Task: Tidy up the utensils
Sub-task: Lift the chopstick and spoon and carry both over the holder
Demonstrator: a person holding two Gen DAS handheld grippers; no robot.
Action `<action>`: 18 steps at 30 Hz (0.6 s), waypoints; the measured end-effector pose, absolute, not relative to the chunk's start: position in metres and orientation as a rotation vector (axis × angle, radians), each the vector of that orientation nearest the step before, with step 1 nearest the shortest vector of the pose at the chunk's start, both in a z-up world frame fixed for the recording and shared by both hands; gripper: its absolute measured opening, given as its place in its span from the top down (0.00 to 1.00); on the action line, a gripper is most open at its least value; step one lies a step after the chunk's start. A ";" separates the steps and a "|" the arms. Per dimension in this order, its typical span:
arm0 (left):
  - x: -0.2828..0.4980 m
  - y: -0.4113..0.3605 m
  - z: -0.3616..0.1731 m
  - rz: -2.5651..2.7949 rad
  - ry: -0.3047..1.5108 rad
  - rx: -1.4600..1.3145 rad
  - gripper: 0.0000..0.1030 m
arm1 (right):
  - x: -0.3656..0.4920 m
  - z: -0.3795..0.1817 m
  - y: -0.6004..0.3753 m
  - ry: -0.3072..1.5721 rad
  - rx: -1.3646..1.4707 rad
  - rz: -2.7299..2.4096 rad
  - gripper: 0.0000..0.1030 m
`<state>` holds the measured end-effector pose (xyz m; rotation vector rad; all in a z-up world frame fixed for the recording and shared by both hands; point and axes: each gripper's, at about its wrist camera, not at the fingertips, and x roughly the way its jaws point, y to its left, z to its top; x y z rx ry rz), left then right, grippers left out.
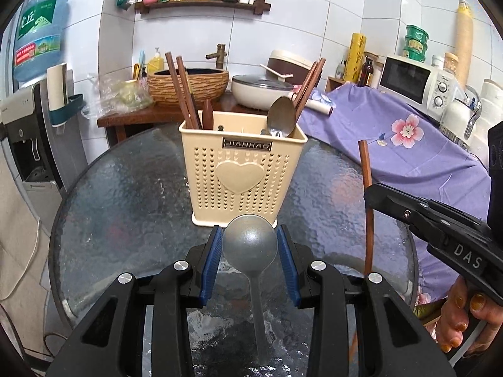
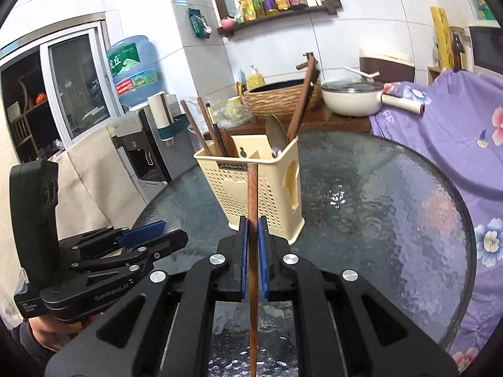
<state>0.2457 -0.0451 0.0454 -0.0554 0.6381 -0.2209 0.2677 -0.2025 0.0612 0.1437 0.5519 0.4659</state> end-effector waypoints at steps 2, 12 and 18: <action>0.246 -0.046 0.050 -0.224 0.631 -0.057 0.66 | 0.265 0.066 -0.201 0.537 0.138 0.469 0.93; 0.253 -0.042 0.081 -0.210 0.555 -0.071 0.66 | 0.271 0.096 -0.203 0.493 0.139 0.490 0.93; 0.263 -0.038 0.099 -0.179 0.501 -0.089 0.66 | 0.281 0.119 -0.199 0.462 0.117 0.488 0.93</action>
